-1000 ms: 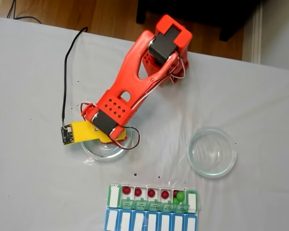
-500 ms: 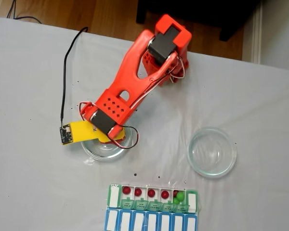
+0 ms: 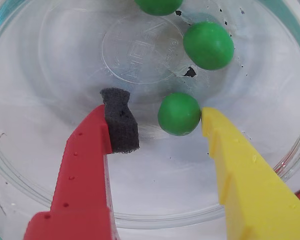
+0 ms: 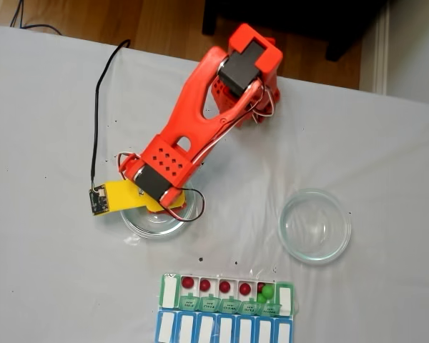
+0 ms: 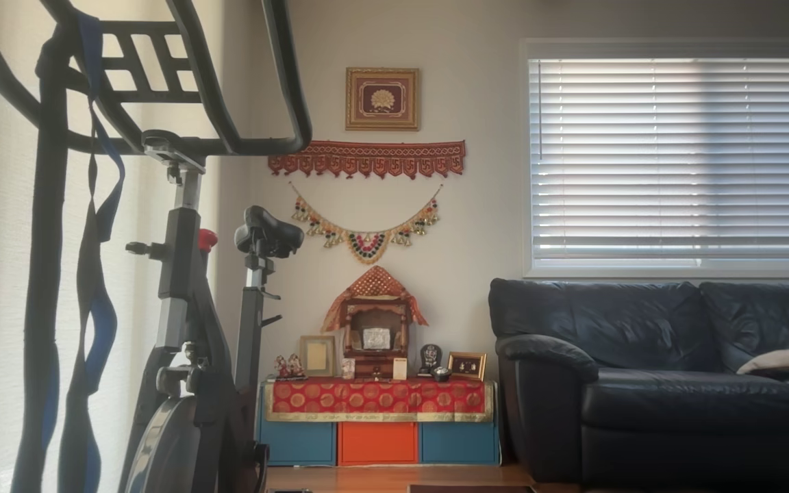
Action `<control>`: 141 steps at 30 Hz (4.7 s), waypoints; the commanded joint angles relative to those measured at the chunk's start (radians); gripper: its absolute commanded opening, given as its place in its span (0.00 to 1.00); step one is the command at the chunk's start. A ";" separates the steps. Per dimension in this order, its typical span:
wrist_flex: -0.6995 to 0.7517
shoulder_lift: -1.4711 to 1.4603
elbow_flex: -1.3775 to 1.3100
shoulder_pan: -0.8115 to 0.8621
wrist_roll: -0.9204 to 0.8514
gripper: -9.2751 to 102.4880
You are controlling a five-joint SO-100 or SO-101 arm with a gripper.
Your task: Sort medicines into box.
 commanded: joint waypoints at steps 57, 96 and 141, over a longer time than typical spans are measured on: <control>-0.005 0.074 0.058 -0.015 0.008 0.10; 0.253 -0.049 -0.759 -0.129 0.426 0.09; 0.278 -0.319 -0.965 -0.489 0.775 0.09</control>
